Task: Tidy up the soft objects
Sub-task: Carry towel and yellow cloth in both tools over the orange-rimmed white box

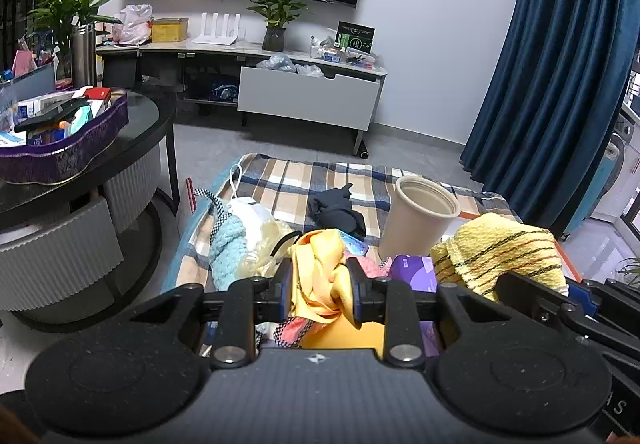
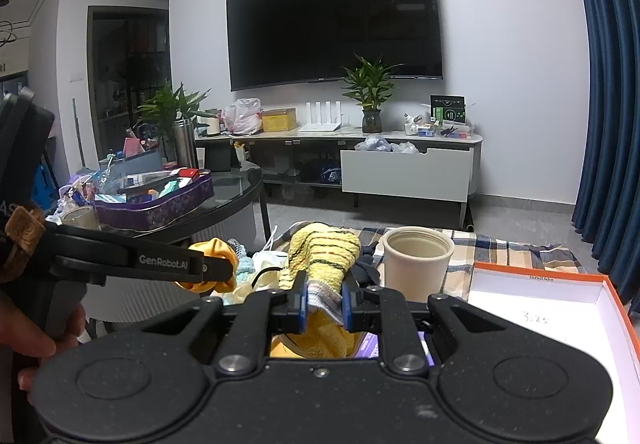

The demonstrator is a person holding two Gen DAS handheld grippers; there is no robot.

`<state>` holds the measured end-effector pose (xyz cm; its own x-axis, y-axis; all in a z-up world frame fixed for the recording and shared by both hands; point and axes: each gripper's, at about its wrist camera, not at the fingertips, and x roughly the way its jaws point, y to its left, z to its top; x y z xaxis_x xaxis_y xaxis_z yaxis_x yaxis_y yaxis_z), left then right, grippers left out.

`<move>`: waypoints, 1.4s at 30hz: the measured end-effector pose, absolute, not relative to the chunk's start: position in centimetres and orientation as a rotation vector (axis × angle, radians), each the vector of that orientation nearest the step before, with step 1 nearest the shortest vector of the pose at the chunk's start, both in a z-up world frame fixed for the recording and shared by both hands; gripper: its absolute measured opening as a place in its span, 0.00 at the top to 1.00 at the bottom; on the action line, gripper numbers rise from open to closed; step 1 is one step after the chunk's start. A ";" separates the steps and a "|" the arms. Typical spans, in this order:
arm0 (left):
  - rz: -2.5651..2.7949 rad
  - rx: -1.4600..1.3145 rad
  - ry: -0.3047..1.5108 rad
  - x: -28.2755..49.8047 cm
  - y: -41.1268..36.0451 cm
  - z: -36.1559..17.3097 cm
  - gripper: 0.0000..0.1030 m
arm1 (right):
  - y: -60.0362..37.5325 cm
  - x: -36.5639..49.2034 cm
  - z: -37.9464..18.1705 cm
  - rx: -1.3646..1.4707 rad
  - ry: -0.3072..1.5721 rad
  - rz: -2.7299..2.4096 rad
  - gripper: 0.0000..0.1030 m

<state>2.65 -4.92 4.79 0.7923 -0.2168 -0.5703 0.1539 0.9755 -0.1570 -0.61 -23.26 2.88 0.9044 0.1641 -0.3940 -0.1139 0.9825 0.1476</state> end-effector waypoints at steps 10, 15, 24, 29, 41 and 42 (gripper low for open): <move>-0.215 -0.082 0.636 3.2 -6.0 4.9 0.72 | -24.0 -0.2 2.9 0.130 0.417 0.120 0.80; -0.222 -0.078 0.639 3.5 -6.6 4.9 0.72 | -24.6 -0.1 2.9 0.137 0.416 0.104 0.80; -0.242 -0.069 0.643 3.9 -7.6 4.8 0.72 | -25.5 -0.1 2.7 0.150 0.417 0.077 0.80; -0.254 -0.060 0.646 4.0 -8.5 4.7 0.72 | -26.1 -0.3 2.6 0.155 0.417 0.063 0.80; -0.284 -0.044 0.652 4.3 -10.3 4.5 0.72 | -28.0 -0.5 2.1 0.176 0.419 0.021 0.80; -0.287 -0.043 0.653 4.4 -10.5 4.5 0.72 | -28.2 -0.5 2.0 0.178 0.419 0.017 0.80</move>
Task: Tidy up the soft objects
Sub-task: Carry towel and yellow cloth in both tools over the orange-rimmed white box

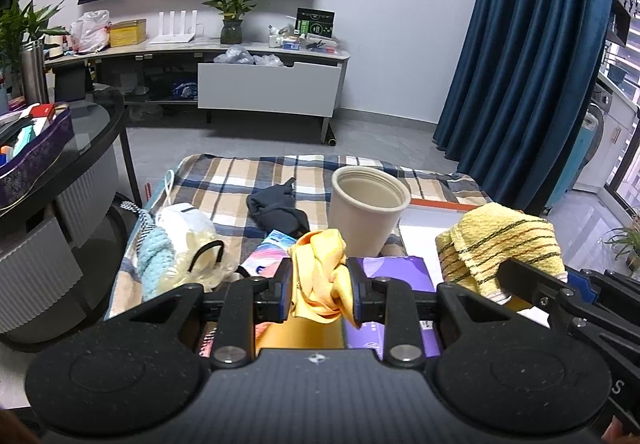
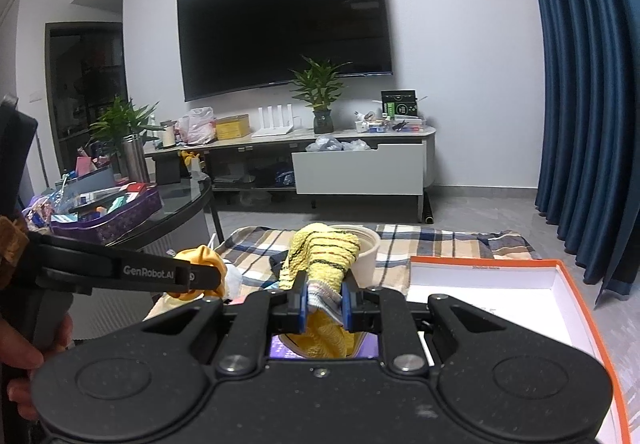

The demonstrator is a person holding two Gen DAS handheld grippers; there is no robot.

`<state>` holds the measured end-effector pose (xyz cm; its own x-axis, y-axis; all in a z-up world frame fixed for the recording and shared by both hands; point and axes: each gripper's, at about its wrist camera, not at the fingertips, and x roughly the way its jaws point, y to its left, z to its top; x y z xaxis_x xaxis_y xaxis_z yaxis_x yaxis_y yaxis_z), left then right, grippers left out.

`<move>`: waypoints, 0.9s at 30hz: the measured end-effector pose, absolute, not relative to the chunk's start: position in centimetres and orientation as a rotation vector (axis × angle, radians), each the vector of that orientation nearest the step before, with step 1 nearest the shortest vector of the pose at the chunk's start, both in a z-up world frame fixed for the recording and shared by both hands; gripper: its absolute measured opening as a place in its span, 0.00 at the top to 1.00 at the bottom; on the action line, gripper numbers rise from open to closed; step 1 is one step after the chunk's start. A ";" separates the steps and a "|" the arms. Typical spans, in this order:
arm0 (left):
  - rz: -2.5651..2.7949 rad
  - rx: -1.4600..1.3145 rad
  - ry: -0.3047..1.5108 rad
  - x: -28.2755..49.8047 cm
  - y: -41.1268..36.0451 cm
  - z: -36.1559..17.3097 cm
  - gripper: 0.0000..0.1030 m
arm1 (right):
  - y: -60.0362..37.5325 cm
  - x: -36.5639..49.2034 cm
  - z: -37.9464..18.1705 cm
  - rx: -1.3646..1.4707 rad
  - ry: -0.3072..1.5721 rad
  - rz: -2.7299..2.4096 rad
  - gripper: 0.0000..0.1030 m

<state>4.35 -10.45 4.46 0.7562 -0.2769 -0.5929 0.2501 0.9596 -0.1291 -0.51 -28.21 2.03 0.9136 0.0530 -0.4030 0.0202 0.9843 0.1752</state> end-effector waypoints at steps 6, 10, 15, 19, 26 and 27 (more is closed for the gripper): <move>-0.305 -0.035 0.659 4.6 -11.5 4.3 0.72 | -29.2 -0.8 1.8 0.186 0.420 -0.007 0.80; -0.318 -0.028 0.663 4.8 -12.4 4.1 0.72 | -30.1 -1.0 1.7 0.193 0.421 -0.024 0.80; -0.333 -0.020 0.669 4.9 -13.3 3.9 0.72 | -31.1 -1.2 1.4 0.201 0.422 -0.044 0.80; -0.344 -0.014 0.672 4.9 -14.1 3.8 0.72 | -31.9 -1.4 1.2 0.209 0.423 -0.059 0.80; -0.360 0.002 0.676 5.2 -15.3 3.5 0.72 | -33.0 -1.6 0.9 0.224 0.426 -0.084 0.80; -0.362 0.003 0.677 5.3 -15.5 3.5 0.72 | -33.2 -1.7 0.8 0.225 0.426 -0.086 0.80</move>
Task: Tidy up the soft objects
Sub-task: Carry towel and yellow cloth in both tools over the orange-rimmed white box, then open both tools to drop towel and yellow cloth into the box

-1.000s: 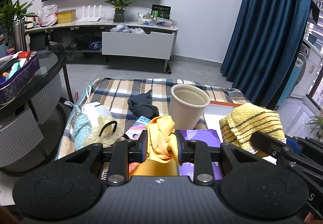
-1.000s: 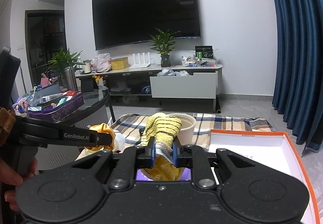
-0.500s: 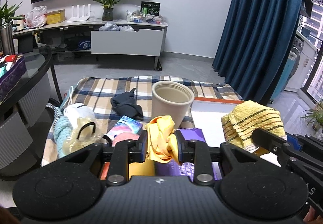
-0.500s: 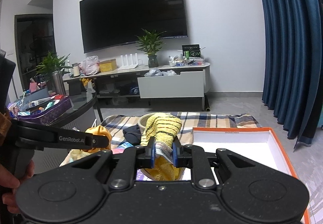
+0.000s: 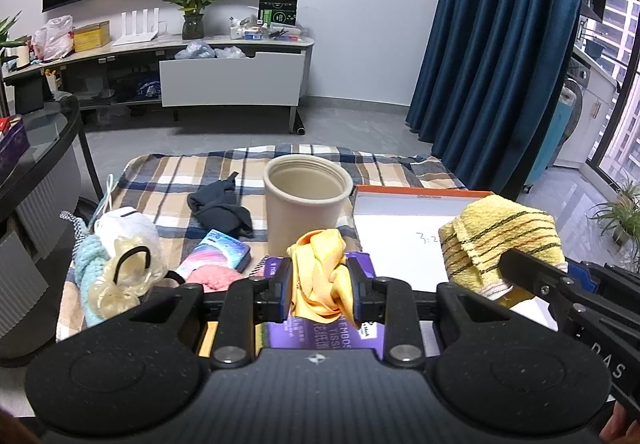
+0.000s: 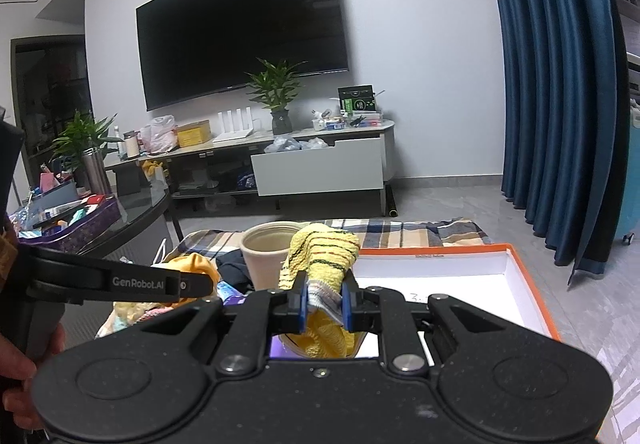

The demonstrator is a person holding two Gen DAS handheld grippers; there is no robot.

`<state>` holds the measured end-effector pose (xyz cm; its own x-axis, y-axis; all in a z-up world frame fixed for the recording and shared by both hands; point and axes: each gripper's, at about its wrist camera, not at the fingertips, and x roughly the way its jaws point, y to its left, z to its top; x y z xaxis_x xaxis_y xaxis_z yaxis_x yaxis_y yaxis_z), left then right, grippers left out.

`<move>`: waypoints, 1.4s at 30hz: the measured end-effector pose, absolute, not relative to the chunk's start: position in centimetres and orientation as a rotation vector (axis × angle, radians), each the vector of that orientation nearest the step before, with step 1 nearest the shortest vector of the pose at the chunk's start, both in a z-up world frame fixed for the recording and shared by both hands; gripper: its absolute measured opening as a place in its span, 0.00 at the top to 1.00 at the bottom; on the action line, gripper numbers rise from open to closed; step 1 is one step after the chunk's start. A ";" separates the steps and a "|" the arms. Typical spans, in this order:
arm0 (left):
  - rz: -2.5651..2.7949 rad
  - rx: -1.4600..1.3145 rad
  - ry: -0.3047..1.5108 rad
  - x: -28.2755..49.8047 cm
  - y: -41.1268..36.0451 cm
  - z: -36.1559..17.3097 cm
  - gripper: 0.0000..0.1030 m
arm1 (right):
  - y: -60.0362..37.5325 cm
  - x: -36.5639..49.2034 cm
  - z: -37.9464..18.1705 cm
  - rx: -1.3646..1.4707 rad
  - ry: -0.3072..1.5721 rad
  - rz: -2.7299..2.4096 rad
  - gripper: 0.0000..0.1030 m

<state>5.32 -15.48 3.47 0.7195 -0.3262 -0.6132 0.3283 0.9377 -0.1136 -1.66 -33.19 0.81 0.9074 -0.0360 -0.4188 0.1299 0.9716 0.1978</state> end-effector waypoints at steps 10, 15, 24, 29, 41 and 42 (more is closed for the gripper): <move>-0.384 0.016 0.687 5.9 -17.4 3.2 0.72 | -34.5 -1.8 0.3 0.236 0.432 -0.117 0.80; -0.402 0.021 0.696 6.3 -18.6 2.9 0.72 | -35.5 -2.0 0.1 0.243 0.433 -0.141 0.80; -0.436 0.029 0.713 7.1 -20.8 2.3 0.72 | -37.6 -2.1 -0.4 0.259 0.438 -0.187 0.80; -0.451 0.032 0.725 7.5 -22.0 1.9 0.72 | -38.8 -1.8 -0.8 0.262 0.441 -0.203 0.80; -0.469 0.061 0.747 8.5 -24.7 0.9 0.72 | -41.5 -1.4 -1.7 0.266 0.452 -0.244 0.80; -0.472 0.066 0.747 8.5 -25.0 0.8 0.72 | -41.7 -1.3 -1.8 0.265 0.454 -0.247 0.80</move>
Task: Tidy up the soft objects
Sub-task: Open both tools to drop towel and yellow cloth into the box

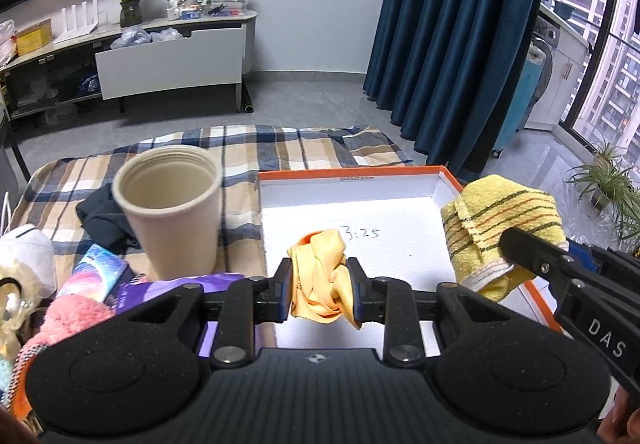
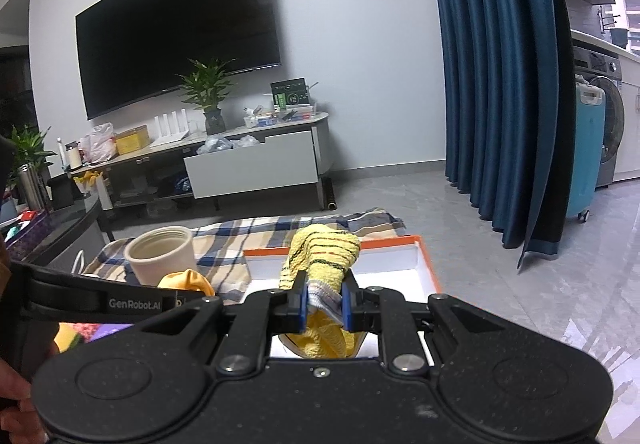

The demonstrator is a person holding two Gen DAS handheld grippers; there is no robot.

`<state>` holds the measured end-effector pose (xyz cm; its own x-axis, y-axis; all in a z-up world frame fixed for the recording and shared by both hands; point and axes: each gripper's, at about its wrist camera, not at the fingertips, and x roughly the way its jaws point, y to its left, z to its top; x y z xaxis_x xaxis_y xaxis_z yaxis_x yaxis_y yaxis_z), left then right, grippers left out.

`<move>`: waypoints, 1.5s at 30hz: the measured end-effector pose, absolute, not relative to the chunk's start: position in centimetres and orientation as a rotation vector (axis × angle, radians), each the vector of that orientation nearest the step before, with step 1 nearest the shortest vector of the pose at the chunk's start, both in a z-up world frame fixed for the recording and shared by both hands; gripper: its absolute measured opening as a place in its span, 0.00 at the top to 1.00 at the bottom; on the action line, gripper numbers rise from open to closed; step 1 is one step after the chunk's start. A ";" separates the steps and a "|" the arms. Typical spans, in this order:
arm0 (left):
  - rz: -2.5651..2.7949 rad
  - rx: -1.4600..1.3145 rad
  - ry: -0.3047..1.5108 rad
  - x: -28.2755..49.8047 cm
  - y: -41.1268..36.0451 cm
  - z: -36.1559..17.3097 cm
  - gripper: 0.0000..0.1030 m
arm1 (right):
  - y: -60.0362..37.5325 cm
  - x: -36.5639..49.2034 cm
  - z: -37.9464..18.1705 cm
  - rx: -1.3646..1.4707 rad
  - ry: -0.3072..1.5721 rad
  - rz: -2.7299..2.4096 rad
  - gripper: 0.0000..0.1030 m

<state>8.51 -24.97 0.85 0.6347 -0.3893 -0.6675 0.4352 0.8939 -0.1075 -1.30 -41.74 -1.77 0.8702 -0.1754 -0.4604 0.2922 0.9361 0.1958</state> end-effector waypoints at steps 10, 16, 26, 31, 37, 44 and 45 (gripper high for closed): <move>-0.492 0.094 0.778 9.6 -27.5 -0.6 0.72 | -44.1 -0.2 -2.7 0.270 0.459 -0.284 0.80; -0.500 0.088 0.794 10.4 -28.8 -1.4 0.72 | -44.9 1.0 -3.5 0.268 0.472 -0.296 0.80; -0.543 0.077 0.774 10.1 -29.5 -1.3 0.42 | -45.7 1.5 -4.1 0.298 0.457 -0.311 0.45; -0.517 0.088 0.769 9.6 -28.9 -0.6 0.23 | -45.8 0.7 -3.7 0.310 0.432 -0.317 0.23; -0.478 0.126 0.711 8.0 -28.2 0.8 0.08 | -44.0 -0.7 -2.0 0.246 0.404 -0.397 0.15; -0.441 0.123 0.695 6.6 -26.7 1.6 0.00 | -42.2 -2.1 -0.8 0.246 0.418 -0.424 0.15; -0.439 0.120 0.694 6.4 -26.5 1.7 0.00 | -41.9 -2.2 -0.5 0.245 0.419 -0.423 0.15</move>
<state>6.41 -26.48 1.71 0.6815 -0.3509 -0.6422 0.4298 0.9022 -0.0368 -2.21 -41.93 -0.54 0.8285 -0.3452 -0.4409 0.4442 0.8846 0.1423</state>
